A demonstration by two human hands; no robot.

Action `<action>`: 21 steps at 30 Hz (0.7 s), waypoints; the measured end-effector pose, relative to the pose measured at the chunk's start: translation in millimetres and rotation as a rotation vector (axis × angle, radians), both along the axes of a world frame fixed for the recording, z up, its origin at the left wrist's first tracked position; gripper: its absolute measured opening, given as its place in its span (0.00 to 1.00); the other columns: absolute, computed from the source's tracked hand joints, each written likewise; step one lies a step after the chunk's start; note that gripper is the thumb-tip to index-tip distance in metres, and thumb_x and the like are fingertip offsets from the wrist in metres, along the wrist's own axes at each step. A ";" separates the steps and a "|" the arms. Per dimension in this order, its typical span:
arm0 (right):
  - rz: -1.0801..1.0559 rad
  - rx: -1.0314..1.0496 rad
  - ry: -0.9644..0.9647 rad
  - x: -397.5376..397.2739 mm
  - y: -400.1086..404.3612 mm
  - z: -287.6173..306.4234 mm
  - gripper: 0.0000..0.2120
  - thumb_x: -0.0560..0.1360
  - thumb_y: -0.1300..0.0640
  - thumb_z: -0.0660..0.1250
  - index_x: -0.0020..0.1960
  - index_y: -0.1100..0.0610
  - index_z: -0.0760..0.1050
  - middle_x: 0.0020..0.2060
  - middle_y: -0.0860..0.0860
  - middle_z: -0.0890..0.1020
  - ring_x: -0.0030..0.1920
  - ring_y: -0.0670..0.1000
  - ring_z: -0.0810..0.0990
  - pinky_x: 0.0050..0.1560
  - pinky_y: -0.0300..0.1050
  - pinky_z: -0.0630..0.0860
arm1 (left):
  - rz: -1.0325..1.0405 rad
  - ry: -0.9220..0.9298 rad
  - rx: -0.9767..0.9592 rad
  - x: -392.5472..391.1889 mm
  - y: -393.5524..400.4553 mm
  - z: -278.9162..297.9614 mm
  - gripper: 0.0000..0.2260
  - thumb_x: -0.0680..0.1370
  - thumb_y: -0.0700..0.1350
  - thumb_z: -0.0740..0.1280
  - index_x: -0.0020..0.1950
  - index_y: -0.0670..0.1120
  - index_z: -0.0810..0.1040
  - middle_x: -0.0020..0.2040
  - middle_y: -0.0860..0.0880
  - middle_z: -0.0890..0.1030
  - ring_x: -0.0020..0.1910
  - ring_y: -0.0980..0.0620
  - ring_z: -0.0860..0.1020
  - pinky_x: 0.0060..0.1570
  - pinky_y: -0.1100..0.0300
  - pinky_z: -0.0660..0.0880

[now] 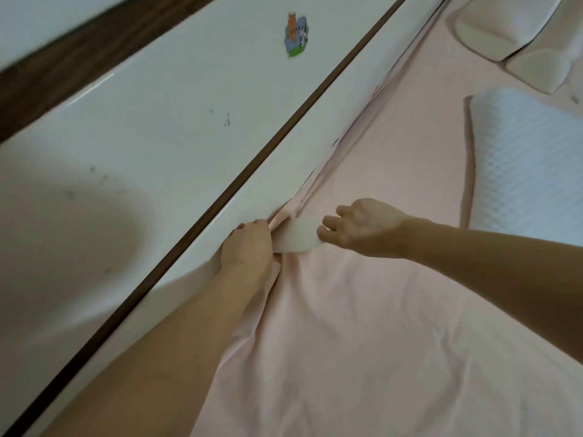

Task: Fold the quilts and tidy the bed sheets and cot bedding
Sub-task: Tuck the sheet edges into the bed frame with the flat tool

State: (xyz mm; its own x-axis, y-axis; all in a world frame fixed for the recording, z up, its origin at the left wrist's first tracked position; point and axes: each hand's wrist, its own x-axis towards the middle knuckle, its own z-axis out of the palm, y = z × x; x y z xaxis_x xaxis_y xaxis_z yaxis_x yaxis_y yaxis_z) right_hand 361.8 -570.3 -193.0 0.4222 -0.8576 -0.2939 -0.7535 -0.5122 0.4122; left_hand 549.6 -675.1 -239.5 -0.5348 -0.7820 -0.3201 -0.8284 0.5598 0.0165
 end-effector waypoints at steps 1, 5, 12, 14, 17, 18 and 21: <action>-0.005 0.041 0.023 13.1 1.6 -2.7 0.18 0.68 0.67 0.57 0.50 0.51 0.78 0.36 0.47 0.78 0.31 0.49 0.75 0.26 0.42 0.59 | -0.011 -0.010 0.002 3.8 2.0 -1.2 0.12 0.81 0.40 0.57 0.63 0.41 0.71 0.58 0.43 0.78 0.56 0.43 0.77 0.49 0.54 0.73; -0.109 -0.009 -0.010 49.2 -23.4 -22.1 0.18 0.75 0.67 0.52 0.58 0.54 0.72 0.47 0.50 0.78 0.42 0.53 0.78 0.33 0.44 0.60 | -0.102 -0.098 0.045 23.2 7.1 -18.4 0.13 0.79 0.39 0.58 0.63 0.41 0.73 0.57 0.43 0.79 0.56 0.43 0.77 0.50 0.54 0.74; 0.010 -0.003 0.035 45.8 -47.0 -13.6 0.21 0.75 0.68 0.44 0.62 0.58 0.67 0.50 0.55 0.76 0.45 0.58 0.77 0.36 0.48 0.61 | -0.079 -0.148 -0.035 64.4 24.5 -30.5 0.10 0.78 0.38 0.61 0.56 0.42 0.78 0.54 0.44 0.81 0.54 0.46 0.80 0.50 0.57 0.75; 0.037 0.048 0.028 39.5 -25.3 2.2 0.25 0.70 0.68 0.42 0.61 0.58 0.68 0.48 0.54 0.76 0.41 0.57 0.75 0.34 0.46 0.60 | -0.047 -0.139 -0.011 69.7 25.5 -23.0 0.09 0.76 0.38 0.63 0.53 0.41 0.79 0.50 0.45 0.82 0.51 0.46 0.81 0.46 0.58 0.76; 0.053 0.097 0.007 40.2 0.6 26.2 0.19 0.74 0.68 0.52 0.60 0.56 0.70 0.47 0.52 0.76 0.39 0.55 0.72 0.33 0.45 0.59 | -0.005 -0.073 0.017 73.7 25.9 -6.1 0.08 0.76 0.42 0.63 0.52 0.43 0.79 0.50 0.45 0.82 0.49 0.45 0.82 0.46 0.57 0.76; 0.052 0.100 0.001 43.8 1.6 30.0 0.17 0.75 0.68 0.54 0.60 0.56 0.70 0.47 0.52 0.76 0.38 0.54 0.70 0.33 0.45 0.59 | -0.001 -0.050 0.017 74.8 27.3 -0.9 0.09 0.78 0.45 0.62 0.53 0.44 0.79 0.49 0.45 0.82 0.49 0.45 0.82 0.46 0.56 0.76; 0.033 0.104 -0.014 67.9 -9.9 32.6 0.14 0.75 0.68 0.54 0.58 0.57 0.70 0.46 0.52 0.76 0.36 0.54 0.66 0.32 0.45 0.58 | 0.013 -0.003 -0.018 79.5 30.7 6.7 0.09 0.79 0.46 0.63 0.55 0.43 0.78 0.50 0.45 0.82 0.48 0.46 0.82 0.45 0.57 0.76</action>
State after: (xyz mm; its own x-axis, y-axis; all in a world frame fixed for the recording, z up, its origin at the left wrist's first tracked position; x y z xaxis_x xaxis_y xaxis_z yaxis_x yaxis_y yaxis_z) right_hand 429.7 -580.2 -160.4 0.4542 -0.8083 -0.3745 -0.7408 -0.5762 0.3452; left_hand 629.1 -644.4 -232.8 -0.5237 -0.7946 -0.3071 -0.8357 0.5492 0.0041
